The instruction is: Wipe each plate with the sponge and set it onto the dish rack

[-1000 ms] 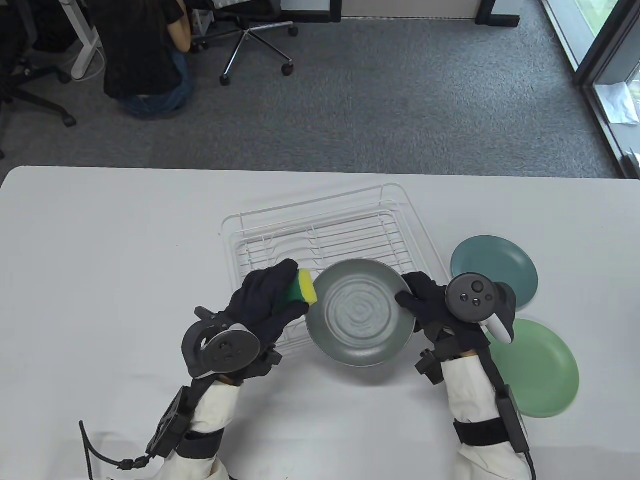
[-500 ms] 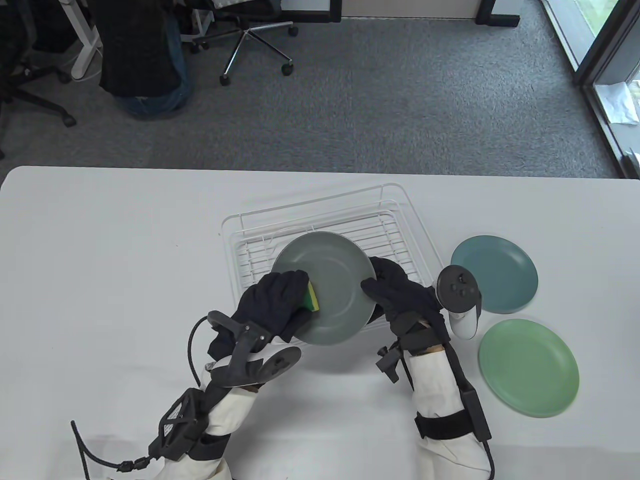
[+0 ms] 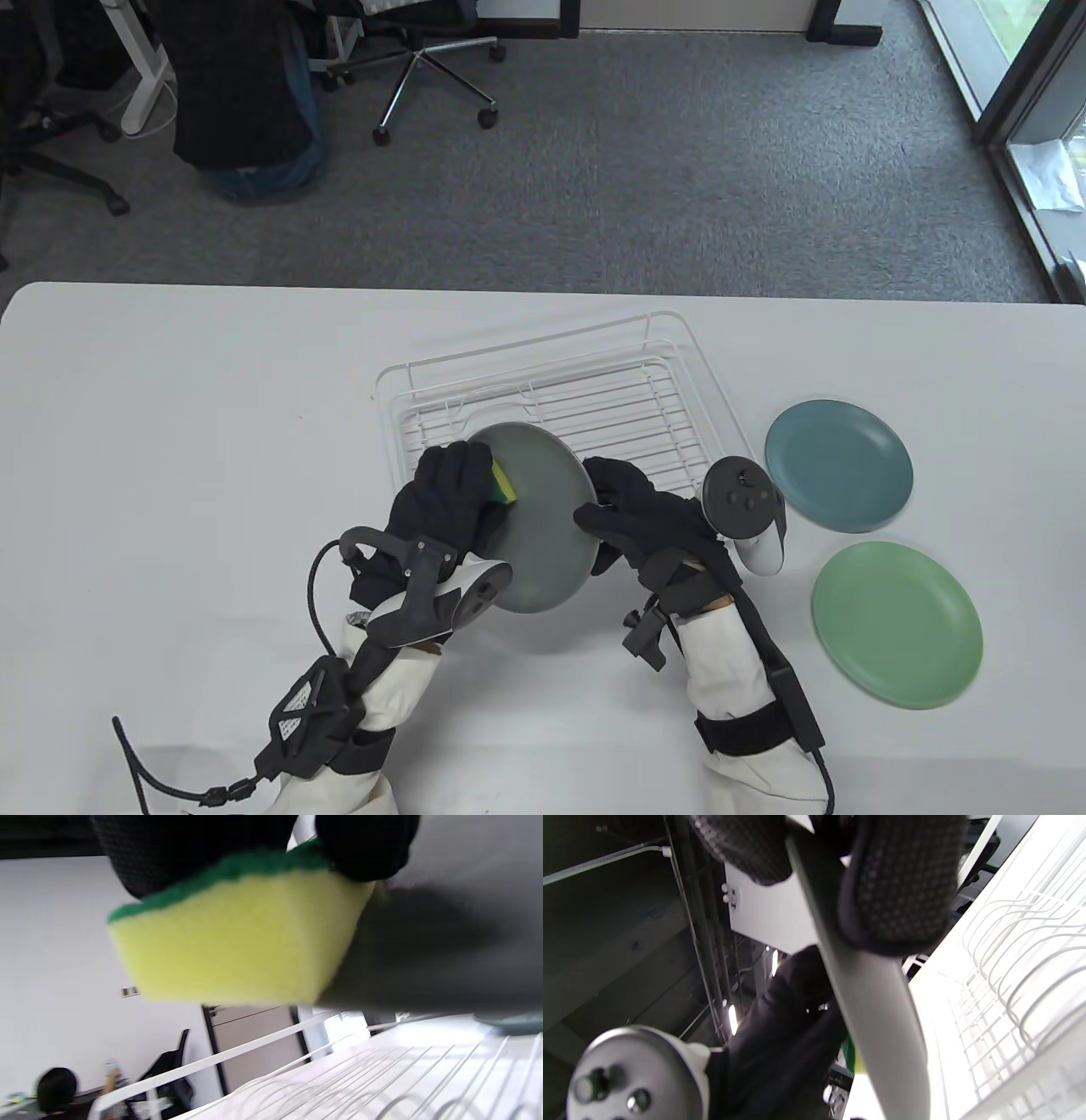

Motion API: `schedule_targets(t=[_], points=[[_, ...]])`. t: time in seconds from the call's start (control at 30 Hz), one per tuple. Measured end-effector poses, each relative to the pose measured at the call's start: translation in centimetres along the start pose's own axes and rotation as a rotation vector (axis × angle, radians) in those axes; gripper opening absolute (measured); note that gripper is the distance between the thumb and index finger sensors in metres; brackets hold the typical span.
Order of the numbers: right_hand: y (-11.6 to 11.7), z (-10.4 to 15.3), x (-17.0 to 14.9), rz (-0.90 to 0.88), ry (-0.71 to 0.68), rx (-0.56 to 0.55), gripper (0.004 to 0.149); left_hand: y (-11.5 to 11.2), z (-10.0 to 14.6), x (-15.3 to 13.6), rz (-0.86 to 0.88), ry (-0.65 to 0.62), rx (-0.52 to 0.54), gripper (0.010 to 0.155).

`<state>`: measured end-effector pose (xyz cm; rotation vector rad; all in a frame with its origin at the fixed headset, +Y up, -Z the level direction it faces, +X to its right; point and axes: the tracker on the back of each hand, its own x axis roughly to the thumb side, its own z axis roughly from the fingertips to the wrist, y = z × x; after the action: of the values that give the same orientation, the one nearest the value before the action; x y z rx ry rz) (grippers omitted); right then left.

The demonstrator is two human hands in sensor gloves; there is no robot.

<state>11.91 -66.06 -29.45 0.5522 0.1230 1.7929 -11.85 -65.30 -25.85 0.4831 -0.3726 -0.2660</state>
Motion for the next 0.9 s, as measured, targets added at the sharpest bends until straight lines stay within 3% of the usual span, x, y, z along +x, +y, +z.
schedule_targets(t=[0.13, 0.3, 0.43, 0.67, 0.9], points=[[-1.0, 0.3, -0.8, -0.075, 0.024, -0.082, 0.064, 0.2, -0.1, 0.6, -0.085, -0.024, -0.070, 0.071], [-2.1, 0.7, -1.7, -0.158, 0.034, -0.151, 0.065, 1.0, -0.3, 1.2, 0.074, -0.078, -0.136, 0.075], [-2.0, 0.6, -1.9, -0.227, 0.021, -0.141, 0.066, 1.9, -0.4, 2.1, 0.135, -0.113, -0.190, 0.071], [-0.7, 0.3, -1.3, -0.171, 0.010, -0.119, 0.066, 3.5, -0.1, 3.8, 0.151, -0.176, -0.136, 0.068], [1.6, -0.7, -1.5, -0.164, -0.015, 0.026, 0.066, 4.5, 0.2, 4.5, 0.206, -0.157, -0.039, 0.067]])
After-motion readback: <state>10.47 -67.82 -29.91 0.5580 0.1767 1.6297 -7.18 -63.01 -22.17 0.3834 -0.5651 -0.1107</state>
